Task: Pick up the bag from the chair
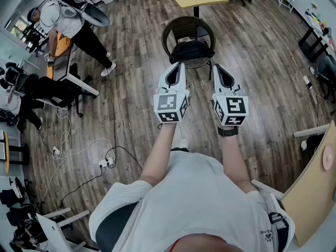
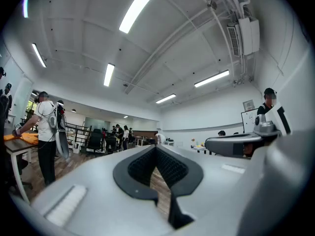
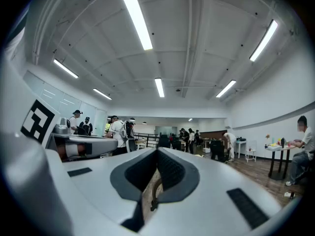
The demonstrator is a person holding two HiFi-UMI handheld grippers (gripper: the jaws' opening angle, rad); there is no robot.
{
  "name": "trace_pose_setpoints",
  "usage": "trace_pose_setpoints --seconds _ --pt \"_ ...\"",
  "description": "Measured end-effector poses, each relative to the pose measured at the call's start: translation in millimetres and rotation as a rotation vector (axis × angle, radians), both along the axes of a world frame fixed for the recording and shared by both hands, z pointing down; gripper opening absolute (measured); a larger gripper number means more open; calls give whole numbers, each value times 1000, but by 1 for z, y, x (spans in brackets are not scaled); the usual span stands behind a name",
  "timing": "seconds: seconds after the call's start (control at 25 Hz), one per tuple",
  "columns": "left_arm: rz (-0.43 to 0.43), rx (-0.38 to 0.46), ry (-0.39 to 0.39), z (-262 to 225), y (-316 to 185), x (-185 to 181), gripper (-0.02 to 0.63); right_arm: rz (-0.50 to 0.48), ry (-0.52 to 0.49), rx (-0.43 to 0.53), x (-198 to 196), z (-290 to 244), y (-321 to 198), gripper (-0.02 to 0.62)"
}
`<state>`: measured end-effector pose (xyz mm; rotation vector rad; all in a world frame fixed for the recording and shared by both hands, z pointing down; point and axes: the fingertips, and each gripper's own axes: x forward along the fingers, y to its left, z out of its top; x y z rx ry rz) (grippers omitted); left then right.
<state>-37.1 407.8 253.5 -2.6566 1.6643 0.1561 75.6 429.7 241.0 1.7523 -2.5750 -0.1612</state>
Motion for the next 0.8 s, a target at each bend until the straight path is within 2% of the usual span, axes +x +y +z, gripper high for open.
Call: trace_pose_setpoints --seconds 0.2,0.36,0.72,0.8 --pt "42 2 -23 4 -26 -4 9 21 -11 -6 -10 3 -26 9" --pt "77 23 -8 1 -42 -9 9 27 -27 -13 -22 4 -46 9" --pt "65 28 37 0 -85 -52 9 -18 18 -35 -76 11 -89 9" --pt "88 19 39 3 -92 -57 9 -29 24 -35 -87 13 -98 9"
